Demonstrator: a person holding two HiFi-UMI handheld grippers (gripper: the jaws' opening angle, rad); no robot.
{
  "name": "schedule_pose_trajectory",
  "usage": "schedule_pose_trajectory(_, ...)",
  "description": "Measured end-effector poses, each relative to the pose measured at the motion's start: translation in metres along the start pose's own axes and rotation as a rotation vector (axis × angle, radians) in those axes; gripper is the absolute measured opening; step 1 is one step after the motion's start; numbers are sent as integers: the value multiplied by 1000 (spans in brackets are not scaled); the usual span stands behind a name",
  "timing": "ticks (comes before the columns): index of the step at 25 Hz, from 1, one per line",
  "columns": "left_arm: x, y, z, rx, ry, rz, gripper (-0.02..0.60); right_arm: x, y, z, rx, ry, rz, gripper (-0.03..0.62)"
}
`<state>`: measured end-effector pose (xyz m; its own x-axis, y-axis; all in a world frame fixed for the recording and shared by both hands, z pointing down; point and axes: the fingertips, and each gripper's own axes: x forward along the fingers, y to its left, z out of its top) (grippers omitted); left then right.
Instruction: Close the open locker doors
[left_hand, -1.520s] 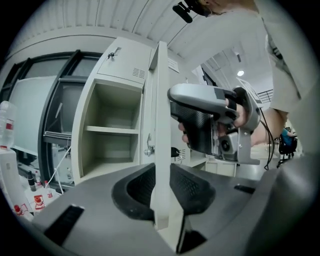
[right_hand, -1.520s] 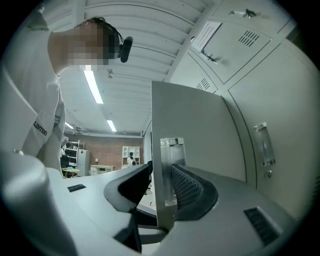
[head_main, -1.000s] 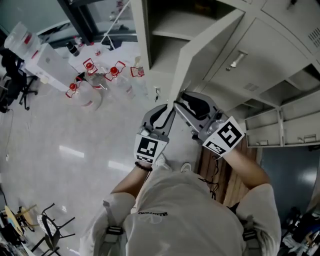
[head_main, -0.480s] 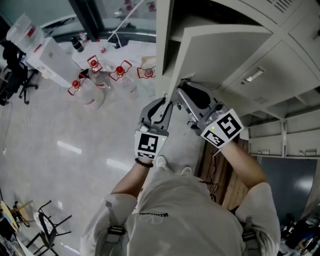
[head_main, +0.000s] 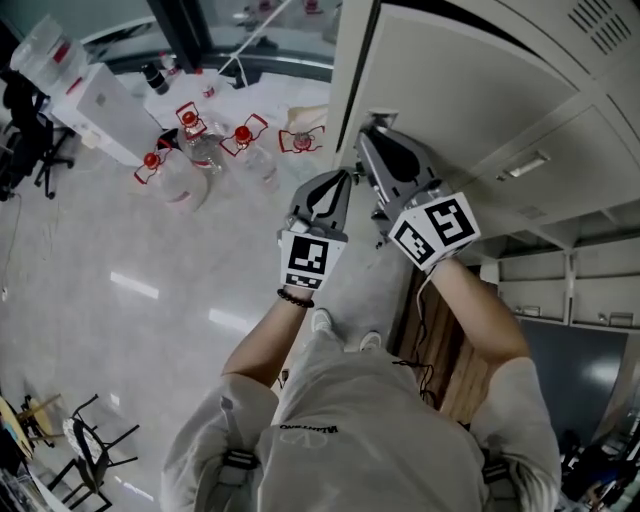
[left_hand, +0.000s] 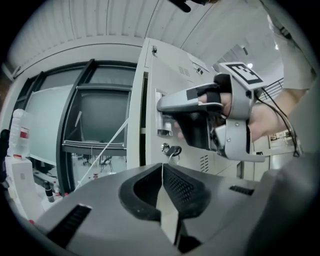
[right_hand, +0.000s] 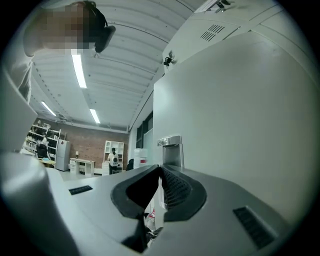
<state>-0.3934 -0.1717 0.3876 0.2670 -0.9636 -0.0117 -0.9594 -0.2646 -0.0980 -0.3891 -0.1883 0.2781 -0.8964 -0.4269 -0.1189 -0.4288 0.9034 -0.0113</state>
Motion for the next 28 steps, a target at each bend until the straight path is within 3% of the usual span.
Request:
schedule_pose_trajectory(14, 64, 36, -17, 20, 1, 16, 5, 37, -40, -1, -28, -39, -200, 28)
schedule_pose_trajectory(28, 73, 43, -17, 28, -4, 33, 5, 32, -47, -5, -70, -35, -322, 12)
